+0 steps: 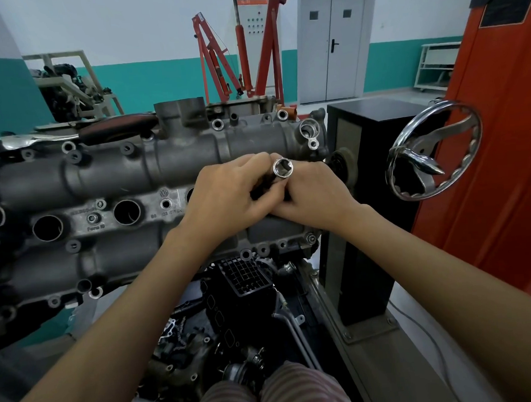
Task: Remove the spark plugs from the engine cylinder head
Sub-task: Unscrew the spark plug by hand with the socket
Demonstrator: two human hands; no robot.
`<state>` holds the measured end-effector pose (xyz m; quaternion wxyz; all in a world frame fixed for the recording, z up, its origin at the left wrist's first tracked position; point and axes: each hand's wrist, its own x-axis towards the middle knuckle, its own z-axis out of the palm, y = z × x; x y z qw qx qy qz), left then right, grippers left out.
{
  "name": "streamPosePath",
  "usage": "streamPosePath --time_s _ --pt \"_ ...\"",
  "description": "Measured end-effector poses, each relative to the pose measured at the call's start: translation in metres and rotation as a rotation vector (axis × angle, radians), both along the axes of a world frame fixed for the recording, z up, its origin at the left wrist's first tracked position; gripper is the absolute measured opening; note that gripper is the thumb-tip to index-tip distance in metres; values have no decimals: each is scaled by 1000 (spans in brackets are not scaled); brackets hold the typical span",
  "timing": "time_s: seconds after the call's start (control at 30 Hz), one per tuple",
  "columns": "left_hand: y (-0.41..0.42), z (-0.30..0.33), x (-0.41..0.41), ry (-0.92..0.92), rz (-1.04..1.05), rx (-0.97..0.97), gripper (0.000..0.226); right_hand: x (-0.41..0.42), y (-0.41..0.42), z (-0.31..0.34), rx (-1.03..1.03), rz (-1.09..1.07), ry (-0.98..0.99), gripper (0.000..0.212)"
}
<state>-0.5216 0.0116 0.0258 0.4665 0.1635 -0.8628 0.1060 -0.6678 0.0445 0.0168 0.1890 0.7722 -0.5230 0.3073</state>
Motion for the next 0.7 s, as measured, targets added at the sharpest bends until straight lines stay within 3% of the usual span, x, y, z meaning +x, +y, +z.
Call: streamPosePath --time_s 0.23,0.6,0.7 --pt "-7 -4 0 -1 55 -21 52 -1 0 -2 -30 -11 12 44" --pt "-1 -1 0 -2 27 23 33 0 2 -1 -17 26 -8 50" --pt "-4 -2 0 -2 44 -11 40 1 3 0 -40 30 -1 42"
